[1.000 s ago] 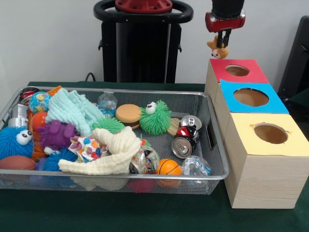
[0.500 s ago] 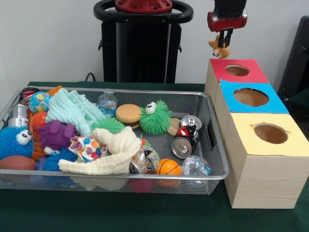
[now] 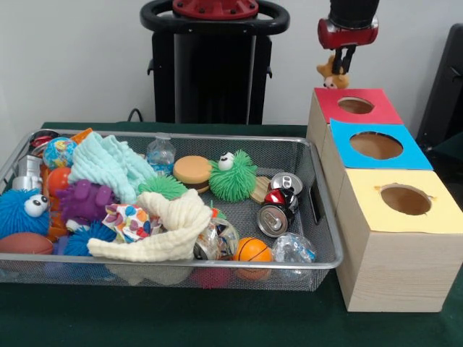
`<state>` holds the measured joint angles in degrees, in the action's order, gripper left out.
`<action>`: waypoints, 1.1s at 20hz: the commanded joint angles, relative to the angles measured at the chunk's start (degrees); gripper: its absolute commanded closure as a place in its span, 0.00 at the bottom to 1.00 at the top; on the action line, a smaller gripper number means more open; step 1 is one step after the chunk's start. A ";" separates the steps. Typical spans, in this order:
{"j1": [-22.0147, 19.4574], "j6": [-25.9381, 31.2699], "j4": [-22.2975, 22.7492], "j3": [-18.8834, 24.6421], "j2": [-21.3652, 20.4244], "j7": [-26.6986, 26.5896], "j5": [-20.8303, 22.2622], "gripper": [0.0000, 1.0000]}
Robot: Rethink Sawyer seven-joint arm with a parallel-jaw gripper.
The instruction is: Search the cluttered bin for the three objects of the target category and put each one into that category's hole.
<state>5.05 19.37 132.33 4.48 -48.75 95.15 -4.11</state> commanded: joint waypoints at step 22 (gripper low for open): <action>4.51 -9.57 -9.62 -5.24 1.58 16.26 -8.13 1.00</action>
<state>9.59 16.24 128.71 -1.10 -48.74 95.17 -7.43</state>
